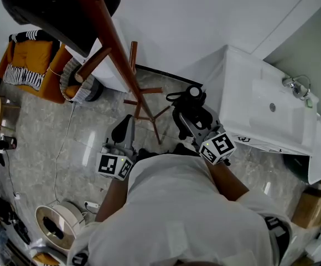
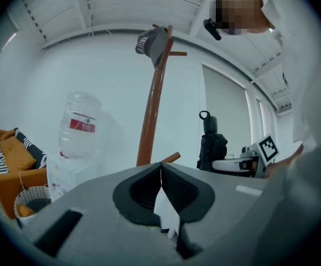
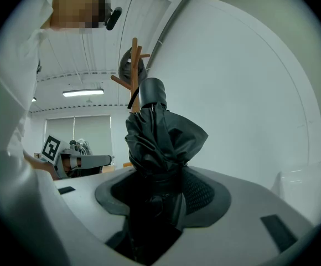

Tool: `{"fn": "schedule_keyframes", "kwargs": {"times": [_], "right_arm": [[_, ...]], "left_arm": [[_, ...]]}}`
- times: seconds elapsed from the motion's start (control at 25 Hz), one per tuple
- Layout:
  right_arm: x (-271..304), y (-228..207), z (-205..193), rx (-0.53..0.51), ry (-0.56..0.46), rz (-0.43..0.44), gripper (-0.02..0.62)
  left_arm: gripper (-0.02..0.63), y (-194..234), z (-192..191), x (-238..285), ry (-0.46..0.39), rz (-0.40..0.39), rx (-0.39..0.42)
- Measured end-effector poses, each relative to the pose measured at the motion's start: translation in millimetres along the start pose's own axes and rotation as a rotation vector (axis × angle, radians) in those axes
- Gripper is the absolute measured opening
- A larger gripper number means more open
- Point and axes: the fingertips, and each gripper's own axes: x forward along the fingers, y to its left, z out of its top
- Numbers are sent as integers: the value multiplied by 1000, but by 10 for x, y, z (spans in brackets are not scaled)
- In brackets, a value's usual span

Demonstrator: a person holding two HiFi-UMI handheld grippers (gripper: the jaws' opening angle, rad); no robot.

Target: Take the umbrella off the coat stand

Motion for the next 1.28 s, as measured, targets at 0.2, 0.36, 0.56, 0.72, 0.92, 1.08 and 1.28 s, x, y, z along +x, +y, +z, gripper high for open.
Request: {"fn": "schedule_keyframes", "kwargs": {"times": [0.2, 0.36, 0.56, 0.72, 0.92, 1.08, 1.28], "right_arm": [[48, -7, -14, 11, -5, 10, 221], [-21, -28, -4, 11, -11, 7, 221], [0, -77, -5, 7, -23, 9, 221], [131, -112, 26, 3, -24, 10, 221], [134, -166, 21, 6, -31, -7, 221], [240, -274, 70, 3, -40, -7, 222], [277, -374, 82, 1, -43, -21, 222]], "left_arm": [[15, 47, 40, 29, -6, -12, 15], [15, 32, 91, 5, -9, 4, 13], [15, 76, 94, 22, -18, 10, 20], [15, 218, 93, 77, -9, 14, 15], [15, 279, 109, 104, -14, 10, 10], [15, 418, 158, 203, -17, 26, 13], [15, 483, 144, 250, -16, 28, 21]]}}
